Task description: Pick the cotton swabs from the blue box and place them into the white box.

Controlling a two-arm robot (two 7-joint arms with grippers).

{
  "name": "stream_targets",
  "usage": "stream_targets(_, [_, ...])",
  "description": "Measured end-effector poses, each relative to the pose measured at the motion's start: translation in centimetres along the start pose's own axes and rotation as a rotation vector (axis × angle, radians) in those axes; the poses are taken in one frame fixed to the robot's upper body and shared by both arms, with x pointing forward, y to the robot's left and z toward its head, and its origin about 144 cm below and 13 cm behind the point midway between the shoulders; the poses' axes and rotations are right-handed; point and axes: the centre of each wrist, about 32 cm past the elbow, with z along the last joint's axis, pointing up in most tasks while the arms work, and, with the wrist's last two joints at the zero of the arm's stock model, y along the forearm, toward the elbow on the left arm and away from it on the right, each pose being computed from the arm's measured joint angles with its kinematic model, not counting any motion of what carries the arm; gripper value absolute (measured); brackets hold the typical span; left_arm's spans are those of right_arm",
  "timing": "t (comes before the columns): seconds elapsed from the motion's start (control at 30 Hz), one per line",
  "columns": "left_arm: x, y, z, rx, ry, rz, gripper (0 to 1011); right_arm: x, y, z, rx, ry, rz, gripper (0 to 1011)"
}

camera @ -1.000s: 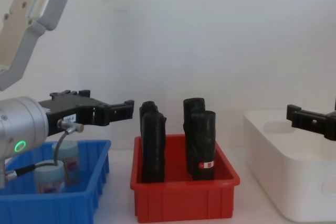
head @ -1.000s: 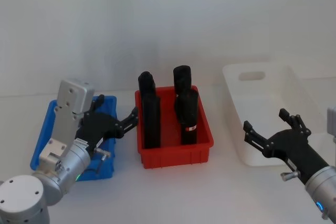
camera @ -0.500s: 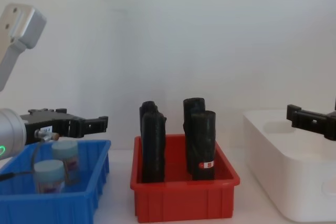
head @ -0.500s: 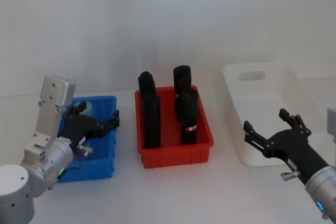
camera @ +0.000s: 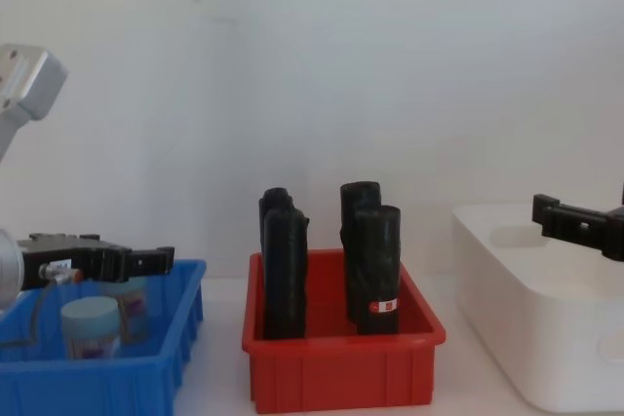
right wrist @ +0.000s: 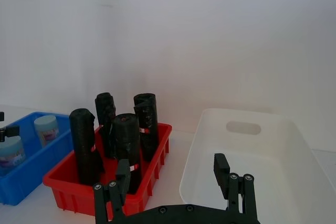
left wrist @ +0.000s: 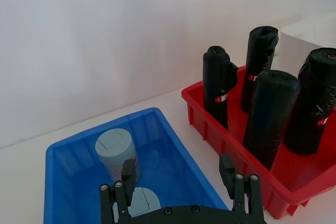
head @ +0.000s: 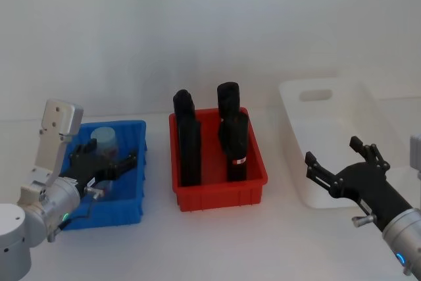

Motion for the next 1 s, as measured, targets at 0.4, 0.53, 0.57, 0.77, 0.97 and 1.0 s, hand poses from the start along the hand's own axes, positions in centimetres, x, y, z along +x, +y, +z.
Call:
stream_targets(0.4, [1.3,0.0,-0.9,0.066,0.012,0.021,1004,0.0,0.0,0.0,0.000,0.000,0.000,1001])
stream_targets(0.53, [1.6,0.0,-1.2,0.084,0.016,0.027,1004,0.0,0.0,0.0,0.000,0.000,0.000,1001])
stream_targets(0.57, [1.7,0.0,-1.3,0.087,0.017,0.028,1004,0.0,0.0,0.0,0.000,0.000,0.000,1001])
stream_targets(0.77, [2.2,-0.2,-1.8,0.109,0.025,0.033,1004,0.0,0.0,0.0,0.000,0.000,0.000,1001])
stream_targets(0.97, [2.6,-0.4,-2.2,0.124,0.035,0.032,1004,0.0,0.0,0.0,0.000,0.000,0.000,1001])
stream_targets(1.0, [2.6,-0.5,-2.3,0.126,0.036,0.032,1004,0.0,0.0,0.0,0.000,0.000,0.000,1001])
